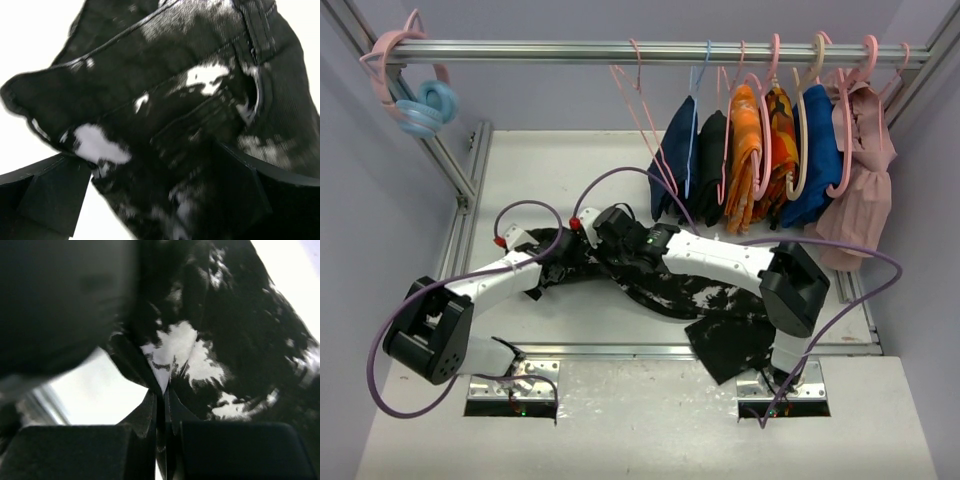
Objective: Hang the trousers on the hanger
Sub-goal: Fold the trousers at the center of the board.
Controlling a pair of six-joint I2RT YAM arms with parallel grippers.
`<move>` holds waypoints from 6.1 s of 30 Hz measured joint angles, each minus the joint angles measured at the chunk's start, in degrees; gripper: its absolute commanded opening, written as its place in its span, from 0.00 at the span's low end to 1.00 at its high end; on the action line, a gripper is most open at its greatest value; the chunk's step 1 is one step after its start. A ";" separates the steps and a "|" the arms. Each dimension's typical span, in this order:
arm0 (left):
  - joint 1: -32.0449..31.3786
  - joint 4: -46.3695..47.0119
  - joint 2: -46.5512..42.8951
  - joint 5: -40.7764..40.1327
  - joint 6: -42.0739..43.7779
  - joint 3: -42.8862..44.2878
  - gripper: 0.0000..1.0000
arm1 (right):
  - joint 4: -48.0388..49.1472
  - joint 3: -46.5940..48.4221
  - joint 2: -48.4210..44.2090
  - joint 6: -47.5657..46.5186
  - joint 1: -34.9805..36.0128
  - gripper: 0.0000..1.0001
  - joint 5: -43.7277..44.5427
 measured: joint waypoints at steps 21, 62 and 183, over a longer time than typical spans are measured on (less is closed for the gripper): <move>1.97 -23.99 -12.34 -16.49 -16.95 10.04 0.00 | 5.77 -20.72 -16.61 2.73 0.51 0.85 -11.08; 5.39 -27.79 -7.69 -23.94 28.79 61.55 0.00 | -16.84 -39.30 -34.30 11.66 -4.31 0.99 24.39; 9.66 -24.79 -25.17 -33.54 31.57 38.91 0.00 | -4.91 -40.28 -21.05 20.48 -36.66 0.59 9.77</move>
